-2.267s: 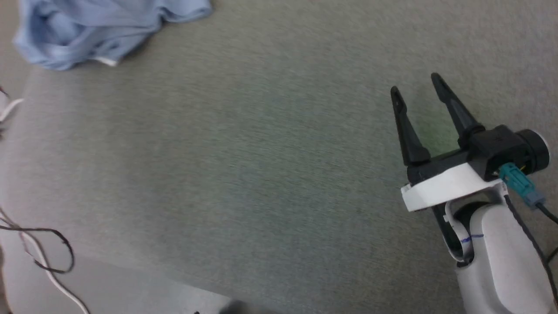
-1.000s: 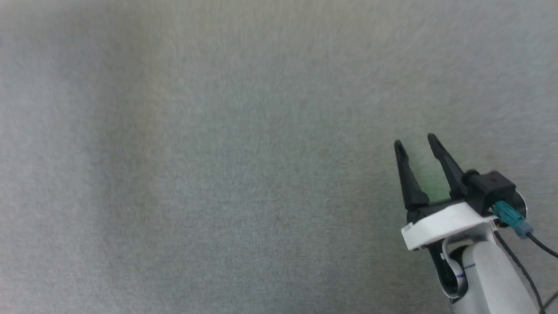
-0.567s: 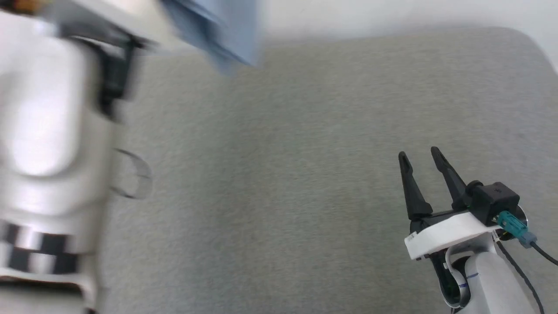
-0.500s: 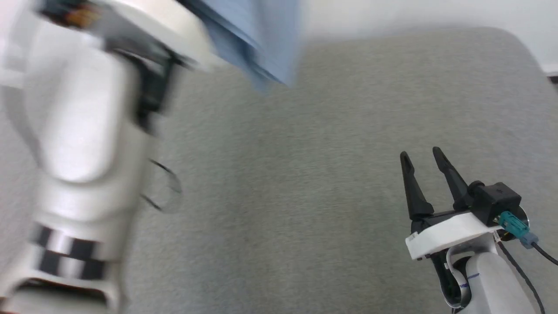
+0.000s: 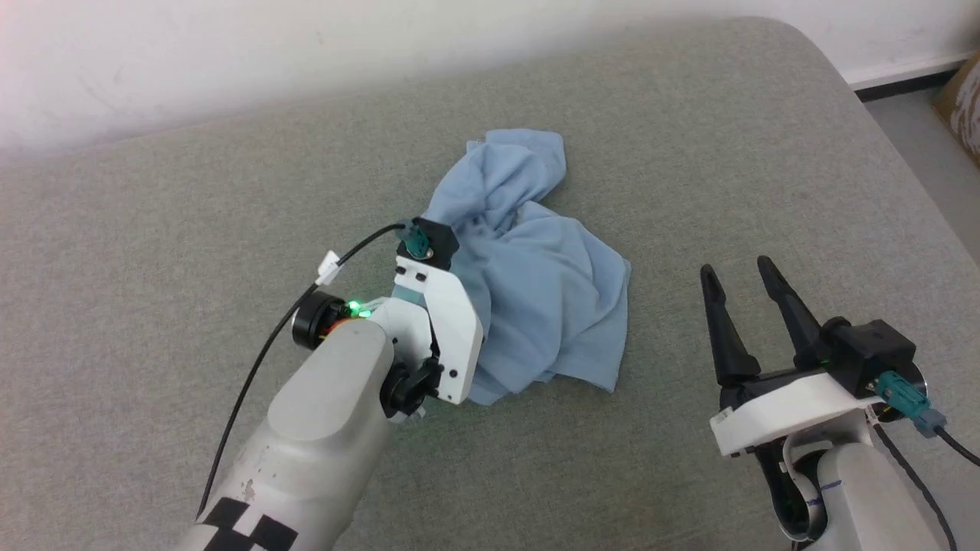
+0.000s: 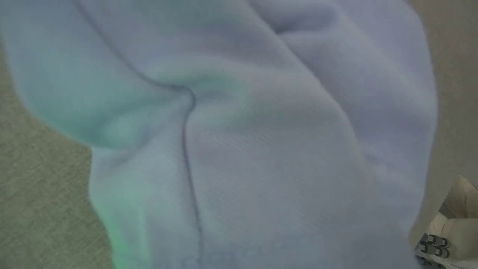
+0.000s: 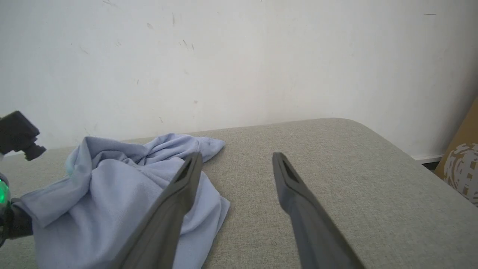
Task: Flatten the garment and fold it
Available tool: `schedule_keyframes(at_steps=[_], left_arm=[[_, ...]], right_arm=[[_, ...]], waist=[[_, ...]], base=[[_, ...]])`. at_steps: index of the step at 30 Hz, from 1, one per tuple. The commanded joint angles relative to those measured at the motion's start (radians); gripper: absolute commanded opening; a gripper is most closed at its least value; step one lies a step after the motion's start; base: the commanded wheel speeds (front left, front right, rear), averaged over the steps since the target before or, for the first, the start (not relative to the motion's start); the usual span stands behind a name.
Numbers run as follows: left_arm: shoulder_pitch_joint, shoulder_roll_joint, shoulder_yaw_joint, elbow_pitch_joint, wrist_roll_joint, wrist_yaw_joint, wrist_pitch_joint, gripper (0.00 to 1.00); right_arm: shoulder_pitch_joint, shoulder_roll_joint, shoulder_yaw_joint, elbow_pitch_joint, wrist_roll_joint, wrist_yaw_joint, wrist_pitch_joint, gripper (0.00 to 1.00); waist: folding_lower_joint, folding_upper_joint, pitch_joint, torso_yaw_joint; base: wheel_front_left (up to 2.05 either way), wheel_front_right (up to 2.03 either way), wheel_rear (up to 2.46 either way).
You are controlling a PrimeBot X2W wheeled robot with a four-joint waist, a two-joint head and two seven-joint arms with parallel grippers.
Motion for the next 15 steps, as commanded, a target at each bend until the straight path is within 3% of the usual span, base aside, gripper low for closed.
schedule_keyframes(at_steps=[1,2,3,4,5,7,15], left_arm=[[0.019,0.002,-0.014,0.034,-0.011,-0.006,0.059,0.0],[0.021,0.002,-0.013,0.04,-0.015,-0.005,0.07,0.39],[0.022,0.001,-0.007,0.034,-0.02,-0.001,0.056,1.0],[0.022,0.001,-0.007,0.034,-0.02,-0.001,0.056,1.0],[0.017,0.0,0.018,0.007,-0.023,0.019,-0.023,1.0],[0.018,-0.001,0.028,-0.006,-0.023,0.026,-0.063,1.0],[0.031,0.015,0.11,-0.143,-0.011,0.065,-0.417,1.0]], right_arm=[[0.007,-0.001,0.002,-0.002,0.005,-0.002,0.0,1.0],[0.007,-0.001,0.003,-0.001,0.004,-0.002,0.0,1.0],[0.007,-0.001,0.003,-0.001,0.004,-0.002,0.001,1.0],[0.007,-0.001,0.003,-0.001,0.004,-0.002,0.001,1.0],[0.009,-0.001,0.005,-0.002,0.001,-0.002,0.003,1.0],[0.01,-0.001,0.005,-0.002,0.0,-0.002,0.005,1.0],[0.032,-0.001,-0.004,-0.015,-0.02,-0.002,0.026,1.0]], waist=[[-0.0001,0.0,0.007,-0.006],[-0.0001,0.0,0.006,-0.003],[-0.0001,0.0,0.004,0.001],[-0.0001,0.0,0.004,0.001],[-0.0001,0.0,-0.001,0.014],[-0.0001,0.0,-0.005,0.022],[-0.0001,0.0,-0.052,0.117]], base=[[0.0,0.0,0.0],[0.0,0.0,0.0],[0.0,0.0,0.0],[0.0,0.0,0.0],[0.0,0.0,0.0],[0.0,0.0,0.0],[0.0,0.0,0.0]])
